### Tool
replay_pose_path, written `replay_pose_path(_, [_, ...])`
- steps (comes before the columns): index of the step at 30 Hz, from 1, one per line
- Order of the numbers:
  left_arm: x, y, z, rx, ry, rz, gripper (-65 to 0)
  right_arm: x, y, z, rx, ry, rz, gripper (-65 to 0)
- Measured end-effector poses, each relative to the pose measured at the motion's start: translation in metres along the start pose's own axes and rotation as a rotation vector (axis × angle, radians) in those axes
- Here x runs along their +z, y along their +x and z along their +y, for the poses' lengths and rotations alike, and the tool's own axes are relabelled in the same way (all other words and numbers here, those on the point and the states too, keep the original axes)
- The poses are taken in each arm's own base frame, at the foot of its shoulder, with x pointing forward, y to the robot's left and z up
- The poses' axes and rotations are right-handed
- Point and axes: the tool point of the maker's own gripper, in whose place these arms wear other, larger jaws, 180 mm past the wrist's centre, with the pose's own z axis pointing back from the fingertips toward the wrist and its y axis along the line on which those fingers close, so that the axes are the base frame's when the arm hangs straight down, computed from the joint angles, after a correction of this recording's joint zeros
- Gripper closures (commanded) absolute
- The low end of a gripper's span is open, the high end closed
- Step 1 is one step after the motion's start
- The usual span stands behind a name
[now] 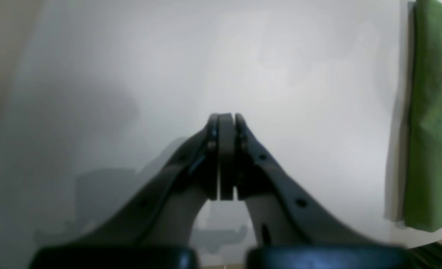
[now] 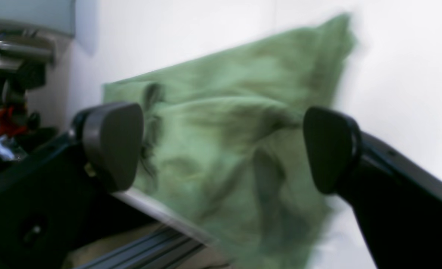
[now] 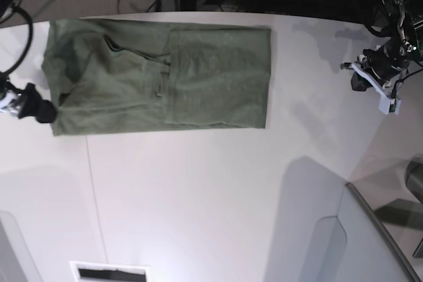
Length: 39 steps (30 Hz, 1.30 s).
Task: Layout the t-shirt on the table in an organized manner, then fold the t-shirt properly
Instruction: 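Move the right gripper to the shirt's unfolded end and grasp it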
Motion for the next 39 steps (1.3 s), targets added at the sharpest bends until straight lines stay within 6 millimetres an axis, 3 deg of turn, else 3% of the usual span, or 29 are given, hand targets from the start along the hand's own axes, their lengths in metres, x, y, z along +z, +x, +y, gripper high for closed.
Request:
replay_pose_path(2, [0.000,0.001,-0.003,-0.010,-0.013,-0.004,0.0,0.002,-0.011,-0.021,-0.039,-0.034,0.064,-65.0])
replay_pose_path(4, [-0.001,0.001,-0.004,-0.012,-0.019,-0.004,0.0,-0.005,-0.019,-0.029,-0.068,-0.036,0.094,-65.0])
replay_pose_path(11, [-0.001,0.001,-0.004,-0.012,-0.019,-0.004,0.0,-0.030,-0.055,-0.037,-0.119,-0.035,0.172,-65.0])
replay_pose_path(18, [0.002,-0.014,-0.003,-0.014,-0.015,0.032,0.0,-0.032,-0.061,-0.042,-0.155,-0.035,0.169,-65.0])
replay_pose_path(22, [0.002,-0.010,-0.003,-0.012,-0.017,0.018,0.0,-0.039,-0.068,-0.035,-0.137,-0.015,0.198,-65.0])
replay_pose_path(30, [0.002,-0.011,-0.003,-0.012,-0.017,0.021,0.0,-0.075,-0.084,0.010,-0.142,0.114,0.231,-65.0])
replay_pose_path(35, [0.002,-0.011,-0.003,-0.012,-0.017,0.020,0.0,-0.077,-0.086,0.013,-0.148,0.124,0.229,-65.0])
replay_pose_path(39, [0.002,-0.011,-0.003,-0.012,-0.016,0.021,0.0,-0.076,-0.090,0.011,-0.155,0.120,0.231,-56.9])
